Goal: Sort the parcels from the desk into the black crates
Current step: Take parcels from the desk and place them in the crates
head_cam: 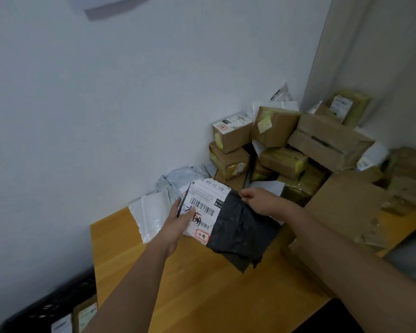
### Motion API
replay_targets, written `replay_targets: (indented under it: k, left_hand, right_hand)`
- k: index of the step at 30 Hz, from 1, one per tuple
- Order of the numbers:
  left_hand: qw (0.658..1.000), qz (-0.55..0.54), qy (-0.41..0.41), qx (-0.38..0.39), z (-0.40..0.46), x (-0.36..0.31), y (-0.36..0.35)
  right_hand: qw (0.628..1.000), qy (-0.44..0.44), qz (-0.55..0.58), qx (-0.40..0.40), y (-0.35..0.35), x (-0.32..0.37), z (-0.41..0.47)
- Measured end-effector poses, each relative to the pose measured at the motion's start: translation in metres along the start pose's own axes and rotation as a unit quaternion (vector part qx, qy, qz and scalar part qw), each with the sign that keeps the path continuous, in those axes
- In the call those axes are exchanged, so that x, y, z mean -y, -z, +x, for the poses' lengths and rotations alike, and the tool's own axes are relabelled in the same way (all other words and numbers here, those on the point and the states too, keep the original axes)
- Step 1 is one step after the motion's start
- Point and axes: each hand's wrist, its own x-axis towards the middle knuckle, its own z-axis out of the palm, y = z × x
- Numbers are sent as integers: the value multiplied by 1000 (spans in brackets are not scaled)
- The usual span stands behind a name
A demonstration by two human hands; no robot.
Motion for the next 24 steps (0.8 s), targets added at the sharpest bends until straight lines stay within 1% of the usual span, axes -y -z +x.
replay_targets:
  k: [2, 4, 6, 7, 9, 11, 12, 13, 14, 16, 18, 20, 22, 24]
  left_hand:
    - [999, 15, -1, 33, -1, -8, -3]
    - [998, 24, 3, 56, -3, -13, -5]
    - [997, 13, 8, 74, -5, -19, -7]
    - [997, -6, 9, 75, -6, -22, -9]
    - [996, -61, 0, 62, -9, -29, -11]
    - [992, -115, -11, 43, -12, -36, -12]
    - [990, -139, -15, 37, -13, -39, -12]
    - [987, -159, -20, 32, -15, -42, -11]
    - [984, -175, -26, 31, -18, -45, -11]
    - [979, -197, -37, 34, -22, -50, -9]
    - [974, -218, -40, 44, -27, -55, -8]
    - [967, -246, -39, 61, -32, -59, -7]
    - [955, -283, -43, 80, -39, -62, -7]
    - [942, -319, -44, 100, -47, -65, -7]
  right_hand:
    - [999, 20, -43, 6, 16, 6, -7]
    - [997, 33, -62, 11, 28, 10, -13]
    - [997, 41, -63, -6, 39, 13, -19]
    - [997, 47, -52, -26, 43, 13, -21]
    - [993, 54, 13, -100, 49, 9, -23]
    - [978, 45, 95, -178, 51, 2, -22]
    - [972, 30, 128, -196, 51, -1, -23]
    - [968, 9, 159, -195, 50, -5, -23]
    - [966, -16, 188, -178, 47, -7, -25]
    - [958, -66, 253, -119, 38, -12, -26]
    - [944, -94, 308, -74, 26, -13, -27]
    - [929, -96, 354, -43, 15, -14, -26]
    - [916, -94, 391, 11, 7, -14, -25]
    - [893, -84, 436, 69, 0, -12, -27]
